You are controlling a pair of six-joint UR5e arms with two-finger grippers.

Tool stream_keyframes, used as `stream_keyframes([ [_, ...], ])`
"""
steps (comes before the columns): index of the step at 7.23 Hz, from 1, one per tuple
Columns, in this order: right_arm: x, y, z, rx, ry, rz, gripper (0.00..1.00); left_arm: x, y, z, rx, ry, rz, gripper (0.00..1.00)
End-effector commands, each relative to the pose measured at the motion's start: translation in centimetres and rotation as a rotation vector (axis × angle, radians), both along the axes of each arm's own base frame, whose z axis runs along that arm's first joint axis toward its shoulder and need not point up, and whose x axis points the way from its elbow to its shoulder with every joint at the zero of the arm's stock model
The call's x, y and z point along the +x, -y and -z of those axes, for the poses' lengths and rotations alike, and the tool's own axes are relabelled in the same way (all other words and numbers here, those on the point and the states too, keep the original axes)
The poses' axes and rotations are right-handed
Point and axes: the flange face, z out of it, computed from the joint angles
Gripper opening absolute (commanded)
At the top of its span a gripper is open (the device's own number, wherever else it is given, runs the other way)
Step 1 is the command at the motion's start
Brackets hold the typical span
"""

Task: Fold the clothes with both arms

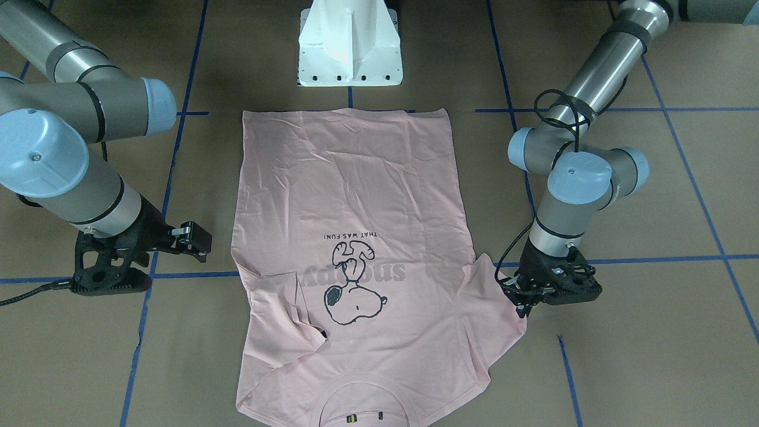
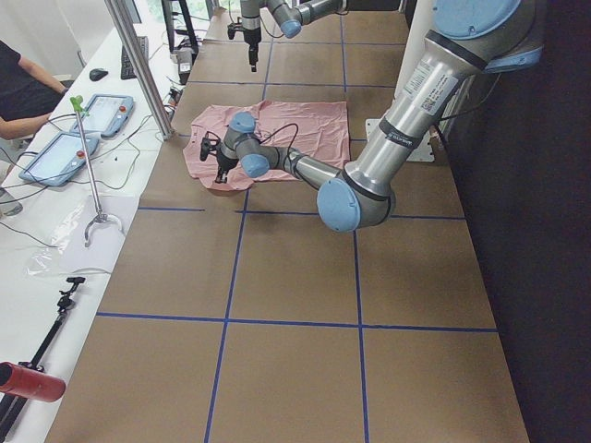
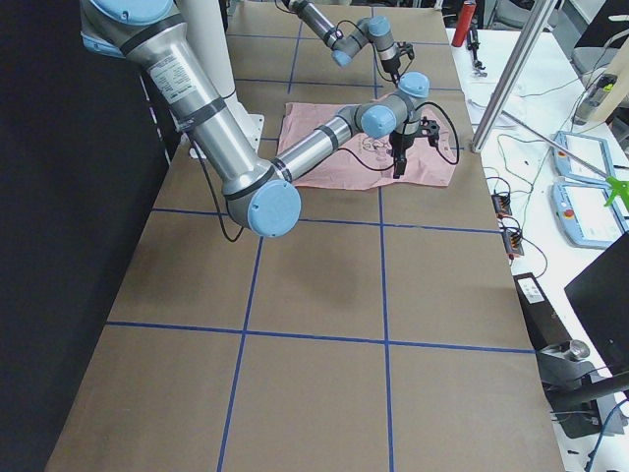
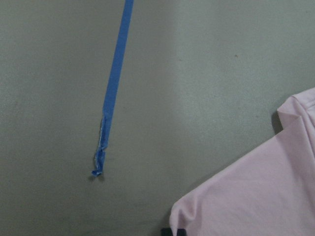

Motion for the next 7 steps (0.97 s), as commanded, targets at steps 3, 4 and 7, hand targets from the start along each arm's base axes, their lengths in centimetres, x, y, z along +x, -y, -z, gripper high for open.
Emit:
stream_keyframes([
  [3, 0.1, -0.2, -0.3, 0.003, -0.001, 0.003, 1.00, 11.5, 0.1, 12.3, -0.159, -0.124, 0.056, 0.00],
  [4, 0.1, -0.2, -0.2, 0.004, -0.001, 0.003, 1.00, 11.7, 0.2, 11.5, -0.153, -0.127, 0.057, 0.00],
  [7, 0.0, -0.3, -0.1, 0.005, 0.000, 0.001, 1.00, 11.6, -0.3, 12.2, -0.109, -0.166, 0.038, 1.00],
])
